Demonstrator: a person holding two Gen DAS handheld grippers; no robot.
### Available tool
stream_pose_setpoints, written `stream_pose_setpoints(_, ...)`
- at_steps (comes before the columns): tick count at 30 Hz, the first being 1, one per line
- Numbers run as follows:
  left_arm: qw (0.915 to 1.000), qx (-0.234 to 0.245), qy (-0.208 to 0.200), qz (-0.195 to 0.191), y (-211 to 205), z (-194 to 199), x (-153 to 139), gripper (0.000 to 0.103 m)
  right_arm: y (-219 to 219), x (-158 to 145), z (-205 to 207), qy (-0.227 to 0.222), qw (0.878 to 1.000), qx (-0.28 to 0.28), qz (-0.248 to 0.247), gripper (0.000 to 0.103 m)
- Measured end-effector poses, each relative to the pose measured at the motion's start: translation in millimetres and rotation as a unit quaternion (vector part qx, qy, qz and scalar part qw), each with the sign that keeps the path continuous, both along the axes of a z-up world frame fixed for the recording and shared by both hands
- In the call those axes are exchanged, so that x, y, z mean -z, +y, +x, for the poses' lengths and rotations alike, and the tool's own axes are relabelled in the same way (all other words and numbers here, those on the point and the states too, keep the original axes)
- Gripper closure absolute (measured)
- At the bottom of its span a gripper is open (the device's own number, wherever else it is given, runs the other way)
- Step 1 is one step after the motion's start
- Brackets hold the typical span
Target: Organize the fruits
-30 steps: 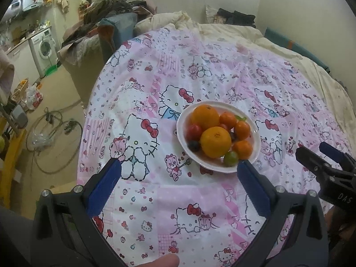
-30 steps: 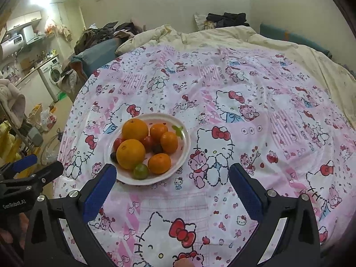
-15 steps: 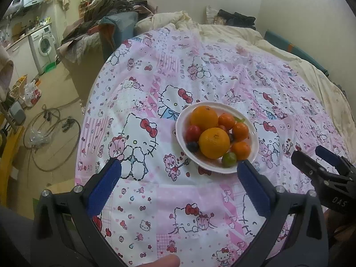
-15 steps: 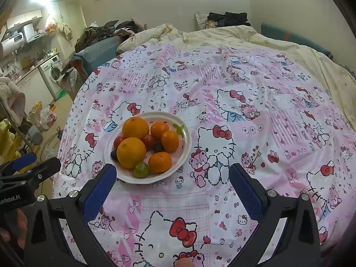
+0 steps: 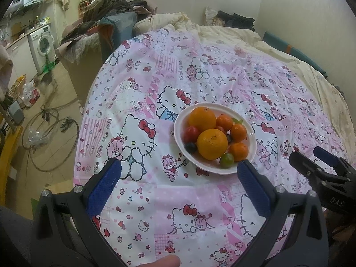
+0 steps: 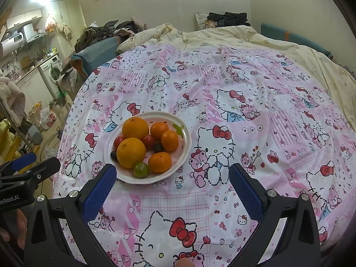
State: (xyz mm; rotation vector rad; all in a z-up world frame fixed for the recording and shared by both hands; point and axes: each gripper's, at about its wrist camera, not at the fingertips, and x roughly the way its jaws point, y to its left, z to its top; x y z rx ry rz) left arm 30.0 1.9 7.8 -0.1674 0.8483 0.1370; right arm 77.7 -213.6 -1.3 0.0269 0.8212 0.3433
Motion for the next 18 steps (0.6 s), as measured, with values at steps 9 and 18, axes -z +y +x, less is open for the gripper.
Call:
stream_pose_setpoints(9, 1.0000, -0.002, -0.003, 0.000, 0.2, -0.4, -1.5, 0.000, -0.3, -0.3, 0.2, 0.001, 1.000, 0.000, 0.003, 0.000)
stream_pose_setpoints(18, 1.0000, -0.002, 0.000, -0.004, 1.6, -1.5, 1.0, 0.000, 1.5, -0.1, -0.6, 0.002, 1.000, -0.004, 0.004, 0.000)
